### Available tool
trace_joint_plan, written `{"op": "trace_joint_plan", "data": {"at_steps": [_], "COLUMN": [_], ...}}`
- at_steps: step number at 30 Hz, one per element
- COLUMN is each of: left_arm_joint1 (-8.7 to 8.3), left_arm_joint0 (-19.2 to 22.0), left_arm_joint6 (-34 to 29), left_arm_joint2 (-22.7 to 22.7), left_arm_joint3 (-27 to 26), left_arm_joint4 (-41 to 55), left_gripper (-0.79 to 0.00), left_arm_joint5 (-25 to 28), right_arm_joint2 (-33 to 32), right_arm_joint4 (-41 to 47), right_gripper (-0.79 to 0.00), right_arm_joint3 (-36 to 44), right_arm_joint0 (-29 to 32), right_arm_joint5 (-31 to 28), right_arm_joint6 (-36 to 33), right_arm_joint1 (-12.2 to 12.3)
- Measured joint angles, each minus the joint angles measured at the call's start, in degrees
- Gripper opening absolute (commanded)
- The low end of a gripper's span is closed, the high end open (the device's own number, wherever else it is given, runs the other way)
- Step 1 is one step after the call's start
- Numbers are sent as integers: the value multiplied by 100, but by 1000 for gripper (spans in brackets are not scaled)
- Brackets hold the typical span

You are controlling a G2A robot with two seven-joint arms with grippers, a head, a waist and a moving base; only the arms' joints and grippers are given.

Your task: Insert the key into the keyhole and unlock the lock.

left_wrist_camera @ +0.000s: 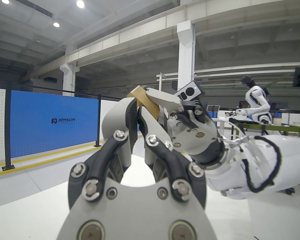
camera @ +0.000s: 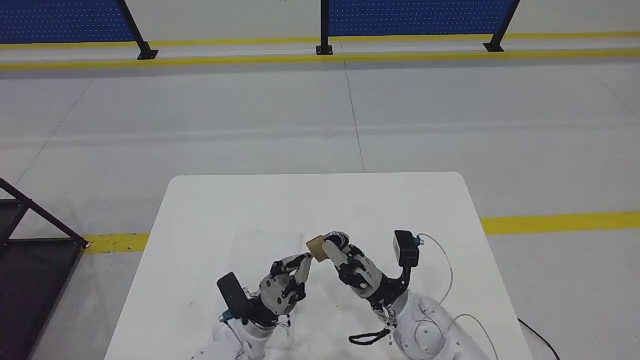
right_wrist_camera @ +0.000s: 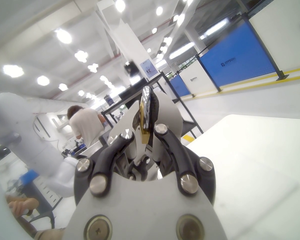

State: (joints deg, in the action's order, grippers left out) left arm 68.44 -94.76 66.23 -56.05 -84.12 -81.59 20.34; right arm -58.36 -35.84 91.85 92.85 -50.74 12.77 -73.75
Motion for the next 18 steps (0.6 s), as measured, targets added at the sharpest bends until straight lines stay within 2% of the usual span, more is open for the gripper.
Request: {"op": "trace_joint_plan", "data": {"at_steps": [18], "left_arm_joint1": [103], "left_arm_joint0": [185], "left_arm_joint6": [600], "left_arm_joint2": [143], "left_arm_joint3": [220], "left_arm_joint4": [-577], "left_gripper": [-785], "left_arm_joint5": [-1295], "right_arm_joint2": [-22], "right_arm_joint4": [-12], "right_gripper": [-785], "right_arm_joint3": [22], "right_arm_joint0": [22], "right_arm_joint5": [-31], "right_arm_joint6": [-20], "right_arm_joint1": [14]}}
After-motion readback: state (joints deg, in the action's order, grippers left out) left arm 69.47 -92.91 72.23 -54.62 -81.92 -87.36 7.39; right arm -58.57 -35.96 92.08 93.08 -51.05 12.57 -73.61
